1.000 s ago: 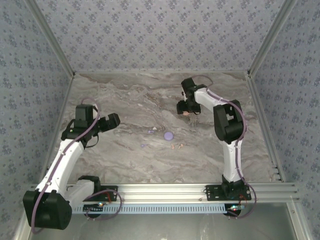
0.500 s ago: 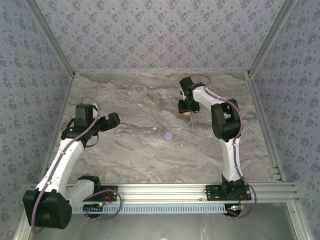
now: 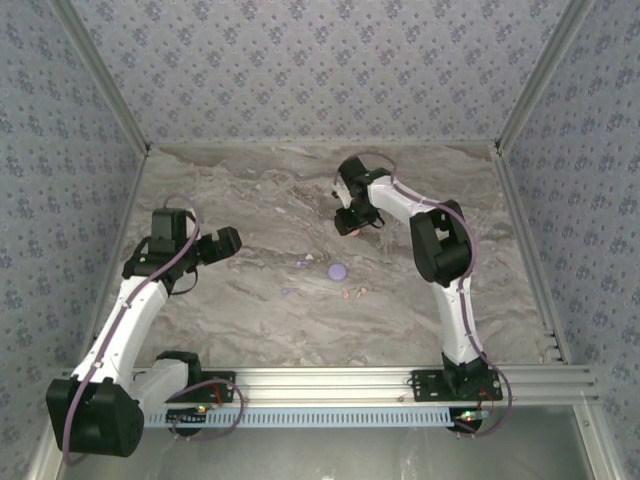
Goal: Insert wireless bluetooth earbuds into charging case
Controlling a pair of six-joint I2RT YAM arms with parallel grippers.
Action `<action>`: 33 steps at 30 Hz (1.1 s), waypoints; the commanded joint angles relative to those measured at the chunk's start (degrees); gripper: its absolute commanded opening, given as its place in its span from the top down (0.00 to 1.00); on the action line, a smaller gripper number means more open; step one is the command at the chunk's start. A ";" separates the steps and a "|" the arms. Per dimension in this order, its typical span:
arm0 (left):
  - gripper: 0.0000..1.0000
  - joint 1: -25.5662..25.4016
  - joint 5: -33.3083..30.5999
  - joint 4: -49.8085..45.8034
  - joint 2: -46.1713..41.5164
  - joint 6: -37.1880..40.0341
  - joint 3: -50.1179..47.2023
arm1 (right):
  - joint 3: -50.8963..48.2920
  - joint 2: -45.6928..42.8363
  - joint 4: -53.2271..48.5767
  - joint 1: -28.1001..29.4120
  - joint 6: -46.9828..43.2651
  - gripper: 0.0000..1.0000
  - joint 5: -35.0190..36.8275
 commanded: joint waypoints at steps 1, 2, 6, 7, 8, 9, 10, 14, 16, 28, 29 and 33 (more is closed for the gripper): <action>0.01 -0.27 2.20 -0.33 0.58 -0.19 1.74 | 3.04 1.81 -3.38 1.84 -5.09 0.51 -3.33; 0.01 -0.32 2.43 -0.27 0.63 -0.27 1.61 | 3.65 2.27 -3.88 2.30 -5.74 0.51 -3.62; 0.01 -0.31 3.09 -0.32 0.80 -0.49 1.55 | 6.11 4.15 -6.24 3.73 -6.96 0.51 -4.82; 0.01 -0.34 3.27 -0.19 0.81 -0.49 1.57 | 6.49 4.56 -6.54 3.88 -7.17 0.51 -5.12; 0.01 -0.44 3.65 -0.02 0.89 -0.49 1.42 | 6.96 4.81 -6.93 4.16 -7.28 0.50 -5.44; 0.01 -0.41 3.95 0.19 0.93 -0.56 1.31 | 7.16 5.07 -7.10 4.45 -7.28 0.49 -5.23; 0.01 -0.44 4.26 0.41 1.02 -0.62 1.18 | 7.25 5.13 -7.01 4.55 -7.20 0.48 -4.93; 0.01 -0.92 5.67 1.32 1.90 -0.85 0.95 | 7.25 4.96 -6.46 4.33 -5.73 0.36 -4.46; 0.01 -1.57 6.05 1.53 2.52 -0.77 1.04 | 6.85 4.19 -6.00 4.08 -4.86 0.31 -4.79; 0.09 -10.20 6.80 3.68 16.01 2.78 8.57 | -6.79 -10.77 4.86 0.47 3.54 0.24 -9.12; 0.12 -10.69 6.96 3.94 17.67 3.04 9.73 | -8.08 -12.01 5.65 0.01 4.35 0.24 -9.26; 0.23 -12.68 7.24 4.68 26.38 3.89 16.11 | -13.10 -15.33 7.01 -1.99 7.98 0.28 -10.31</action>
